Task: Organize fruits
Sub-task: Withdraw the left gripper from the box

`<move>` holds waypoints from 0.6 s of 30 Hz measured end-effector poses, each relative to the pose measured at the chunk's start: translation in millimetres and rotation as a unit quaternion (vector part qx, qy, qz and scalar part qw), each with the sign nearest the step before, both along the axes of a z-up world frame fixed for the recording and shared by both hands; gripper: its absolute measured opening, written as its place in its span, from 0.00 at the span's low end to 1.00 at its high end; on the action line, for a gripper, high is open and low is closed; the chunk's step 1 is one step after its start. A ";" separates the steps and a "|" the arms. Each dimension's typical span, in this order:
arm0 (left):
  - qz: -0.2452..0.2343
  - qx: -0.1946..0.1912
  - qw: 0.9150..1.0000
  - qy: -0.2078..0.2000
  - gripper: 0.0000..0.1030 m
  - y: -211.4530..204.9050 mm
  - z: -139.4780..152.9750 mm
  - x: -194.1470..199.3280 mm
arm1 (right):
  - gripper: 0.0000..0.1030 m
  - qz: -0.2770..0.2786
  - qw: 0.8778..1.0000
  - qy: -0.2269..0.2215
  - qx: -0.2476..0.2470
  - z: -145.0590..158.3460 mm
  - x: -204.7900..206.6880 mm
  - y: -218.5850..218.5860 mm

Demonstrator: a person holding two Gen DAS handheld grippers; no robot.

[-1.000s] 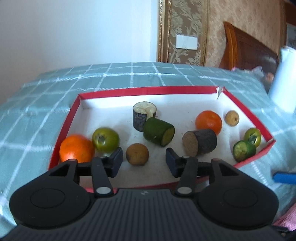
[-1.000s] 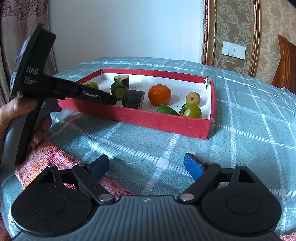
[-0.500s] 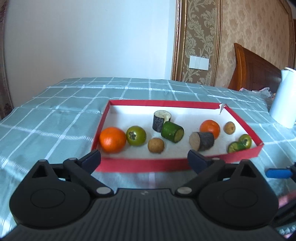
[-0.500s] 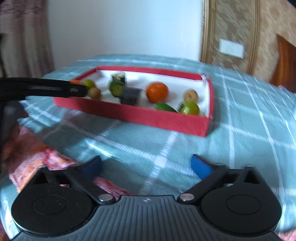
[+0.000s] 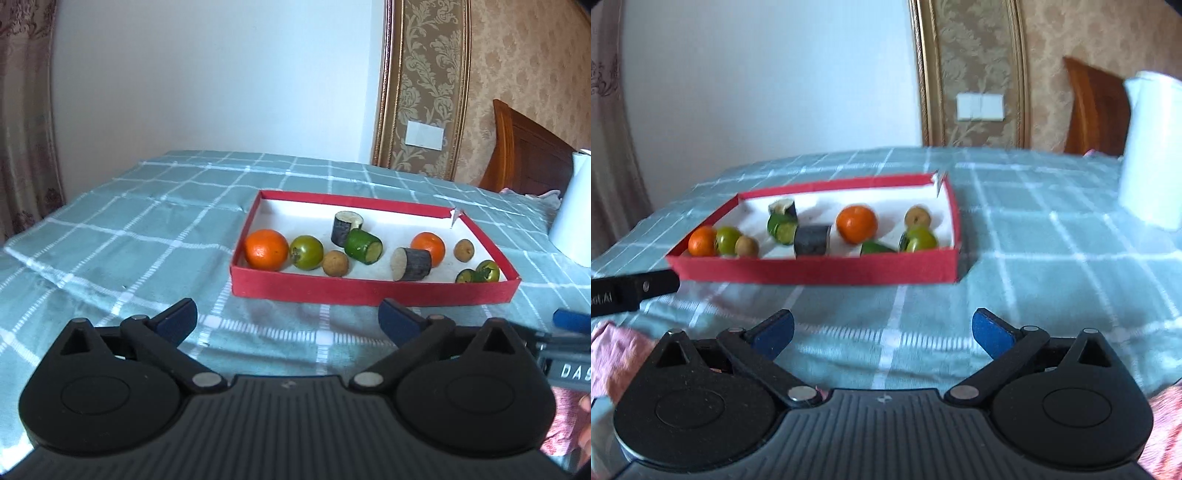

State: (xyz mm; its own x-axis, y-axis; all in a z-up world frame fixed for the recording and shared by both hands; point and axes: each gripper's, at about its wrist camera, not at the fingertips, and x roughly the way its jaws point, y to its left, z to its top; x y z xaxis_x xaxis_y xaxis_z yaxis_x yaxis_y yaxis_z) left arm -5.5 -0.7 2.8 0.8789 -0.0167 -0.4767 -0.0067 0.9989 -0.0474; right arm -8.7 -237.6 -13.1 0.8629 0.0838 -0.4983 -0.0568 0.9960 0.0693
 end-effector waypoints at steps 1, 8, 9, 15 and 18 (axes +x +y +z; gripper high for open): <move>0.003 0.007 1.000 -0.003 1.00 -1.4 1.3 -1.7 | 1.00 -0.005 1.000 -0.004 -0.001 3.6 0.0 2.2; -0.003 0.017 1.000 -0.005 1.00 -3.4 7.7 -9.1 | 1.00 -0.037 0.999 -0.015 -0.033 12.5 0.2 19.1; -0.002 0.016 1.000 -0.003 1.00 -2.8 8.0 -8.9 | 1.00 -0.037 0.999 -0.016 -0.033 12.6 -0.4 19.7; 0.000 0.019 1.000 -0.006 1.00 -2.6 10.4 -13.0 | 1.00 -0.032 0.999 -0.014 -0.041 11.9 -2.2 26.5; 0.001 0.023 1.000 -0.009 1.00 -2.7 12.1 -14.8 | 1.00 -0.030 0.999 -0.013 -0.039 11.7 -2.2 26.7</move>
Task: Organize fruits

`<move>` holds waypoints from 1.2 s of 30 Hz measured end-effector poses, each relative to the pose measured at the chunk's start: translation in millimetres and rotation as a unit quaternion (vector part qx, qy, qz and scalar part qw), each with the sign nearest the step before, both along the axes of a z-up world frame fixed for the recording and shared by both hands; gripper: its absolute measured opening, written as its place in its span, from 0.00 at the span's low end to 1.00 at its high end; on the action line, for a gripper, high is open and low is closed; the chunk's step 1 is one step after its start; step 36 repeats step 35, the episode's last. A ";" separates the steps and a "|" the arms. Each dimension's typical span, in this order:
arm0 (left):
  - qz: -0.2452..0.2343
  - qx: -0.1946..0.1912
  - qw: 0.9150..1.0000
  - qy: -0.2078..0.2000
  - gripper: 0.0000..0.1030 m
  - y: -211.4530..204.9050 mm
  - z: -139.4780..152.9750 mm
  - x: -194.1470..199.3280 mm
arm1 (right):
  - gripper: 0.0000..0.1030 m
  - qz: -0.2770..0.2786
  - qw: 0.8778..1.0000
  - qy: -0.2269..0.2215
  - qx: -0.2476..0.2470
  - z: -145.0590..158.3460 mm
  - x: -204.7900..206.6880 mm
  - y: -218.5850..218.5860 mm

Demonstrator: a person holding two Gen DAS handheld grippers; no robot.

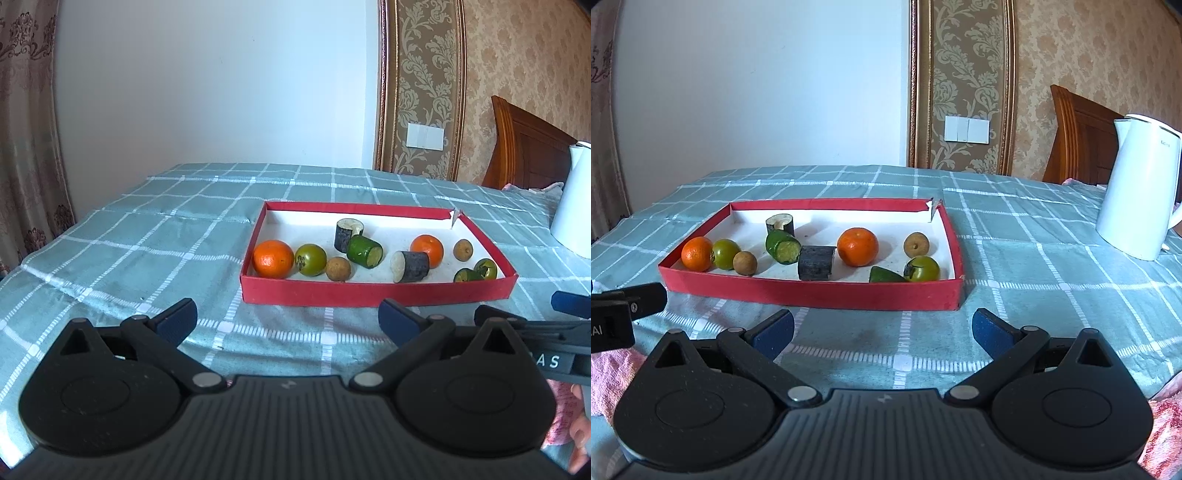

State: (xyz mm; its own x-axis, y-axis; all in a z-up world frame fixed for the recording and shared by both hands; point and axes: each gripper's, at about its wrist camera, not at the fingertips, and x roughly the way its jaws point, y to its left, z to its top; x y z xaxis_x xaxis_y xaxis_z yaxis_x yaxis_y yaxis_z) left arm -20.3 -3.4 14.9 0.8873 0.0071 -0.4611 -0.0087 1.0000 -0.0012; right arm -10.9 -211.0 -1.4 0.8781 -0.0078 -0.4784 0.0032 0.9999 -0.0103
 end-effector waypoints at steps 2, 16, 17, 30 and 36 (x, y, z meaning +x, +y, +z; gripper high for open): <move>0.000 0.008 1.000 -0.005 1.00 -1.3 1.1 -1.5 | 1.00 -0.001 1.000 0.001 0.002 0.0 0.2 -0.3; -0.011 -0.010 1.000 0.002 1.00 0.5 4.2 -2.2 | 1.00 0.004 1.000 0.004 0.000 -0.7 1.4 1.9; -0.013 -0.012 1.000 0.003 1.00 0.9 4.2 -2.2 | 1.00 0.004 1.000 0.004 0.000 -0.8 1.6 2.0; -0.039 0.002 0.999 -0.012 1.00 -7.2 1.6 -4.6 | 1.00 0.002 1.000 0.006 0.000 -1.7 4.4 1.1; -0.036 0.006 0.999 -0.009 1.00 -6.8 -2.1 1.0 | 1.00 0.000 1.000 0.006 -0.005 -3.0 5.7 2.1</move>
